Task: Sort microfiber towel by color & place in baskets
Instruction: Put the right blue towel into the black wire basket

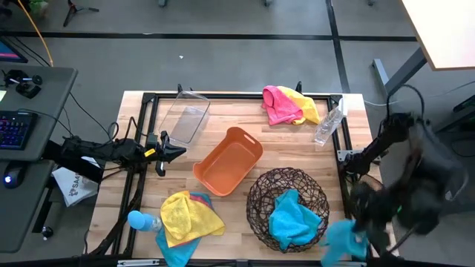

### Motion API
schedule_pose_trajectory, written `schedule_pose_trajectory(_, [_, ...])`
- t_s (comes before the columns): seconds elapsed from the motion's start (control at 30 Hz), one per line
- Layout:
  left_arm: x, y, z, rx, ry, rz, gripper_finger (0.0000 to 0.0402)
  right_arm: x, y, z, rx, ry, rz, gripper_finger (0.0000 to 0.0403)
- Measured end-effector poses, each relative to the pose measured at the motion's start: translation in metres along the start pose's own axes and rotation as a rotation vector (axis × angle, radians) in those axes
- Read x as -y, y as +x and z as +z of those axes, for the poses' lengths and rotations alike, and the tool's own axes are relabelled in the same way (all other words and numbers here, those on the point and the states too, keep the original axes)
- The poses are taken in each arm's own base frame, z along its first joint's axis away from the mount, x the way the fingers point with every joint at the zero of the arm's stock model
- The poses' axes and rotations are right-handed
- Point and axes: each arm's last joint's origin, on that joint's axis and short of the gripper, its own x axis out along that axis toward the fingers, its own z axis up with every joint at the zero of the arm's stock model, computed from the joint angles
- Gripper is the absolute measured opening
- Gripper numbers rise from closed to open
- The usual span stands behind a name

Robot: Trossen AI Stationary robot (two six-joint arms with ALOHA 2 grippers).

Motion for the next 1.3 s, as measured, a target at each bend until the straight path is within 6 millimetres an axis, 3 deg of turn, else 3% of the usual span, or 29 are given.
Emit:
schedule_pose_trajectory(0.2, [0.0,0.0,0.0,0.001,0.0,0.0,0.0,-0.003,-0.067,0.04,0.466,-0.172,0.08,0.0001])
schedule_pose_trajectory(0.33, [0.0,0.0,0.0,0.0,0.0,0.0,0.0,-0.007,-0.078,0.071,0.684,-0.287,0.027,0.0])
schedule_pose_trajectory(0.47, [0.0,0.0,0.0,0.0,0.0,0.001,0.0,-0.016,-0.064,0.101,0.647,-0.384,0.034,0.0])
schedule_pose_trajectory(0.57, [0.0,0.0,0.0,0.001,0.0,0.0,0.0,-0.022,-0.055,0.111,0.554,-0.43,0.092,0.0])
schedule_pose_trajectory(0.8, [0.0,0.0,0.0,0.001,0.0,0.0,0.0,-0.024,-0.048,0.1,0.397,-0.403,0.146,0.0])
schedule_pose_trajectory(1.0, [0.0,0.0,0.0,0.001,0.0,0.0,0.0,-0.016,-0.025,0.09,0.327,-0.338,-0.079,0.0])
schedule_pose_trajectory(1.3, [0.0,0.0,0.0,0.0,0.0,0.0,0.0001,-0.024,0.03,0.101,0.293,-0.4,-0.327,0.0])
